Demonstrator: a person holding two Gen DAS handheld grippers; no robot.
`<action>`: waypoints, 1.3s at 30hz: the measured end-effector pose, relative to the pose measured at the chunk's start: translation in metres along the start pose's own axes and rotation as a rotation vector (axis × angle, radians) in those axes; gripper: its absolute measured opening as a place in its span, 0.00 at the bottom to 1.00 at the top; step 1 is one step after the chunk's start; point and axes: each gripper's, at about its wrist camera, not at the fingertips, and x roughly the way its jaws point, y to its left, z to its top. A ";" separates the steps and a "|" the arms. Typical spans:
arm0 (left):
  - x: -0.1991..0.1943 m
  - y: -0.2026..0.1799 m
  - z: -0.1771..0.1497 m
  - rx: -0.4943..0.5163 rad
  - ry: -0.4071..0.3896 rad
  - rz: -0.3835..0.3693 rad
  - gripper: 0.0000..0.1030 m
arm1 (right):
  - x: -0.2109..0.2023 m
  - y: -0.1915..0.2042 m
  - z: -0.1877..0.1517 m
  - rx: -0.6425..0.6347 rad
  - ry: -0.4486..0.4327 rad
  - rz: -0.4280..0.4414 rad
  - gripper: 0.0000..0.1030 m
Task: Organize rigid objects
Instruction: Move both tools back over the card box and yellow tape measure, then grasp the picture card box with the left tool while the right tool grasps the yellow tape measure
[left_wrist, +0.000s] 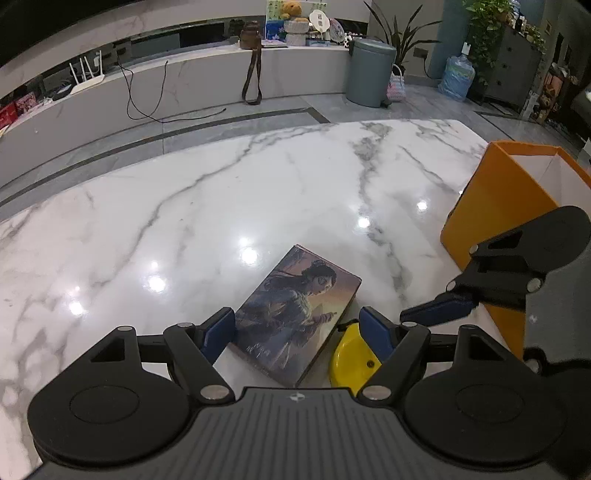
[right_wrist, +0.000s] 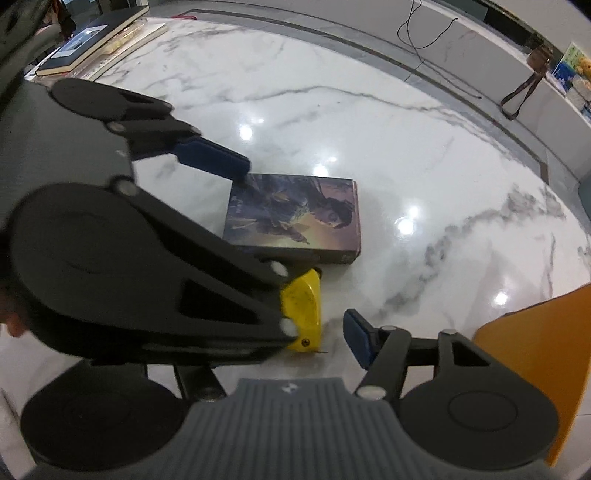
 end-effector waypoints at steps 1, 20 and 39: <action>0.001 -0.001 0.000 0.006 -0.008 0.001 0.90 | 0.001 0.000 0.001 0.002 0.001 0.003 0.61; 0.005 -0.004 -0.003 0.040 0.092 0.068 0.70 | 0.002 0.005 -0.004 0.034 0.013 -0.003 0.48; -0.090 0.002 -0.115 -0.134 0.296 0.100 0.64 | -0.039 0.075 -0.086 0.079 0.000 0.016 0.49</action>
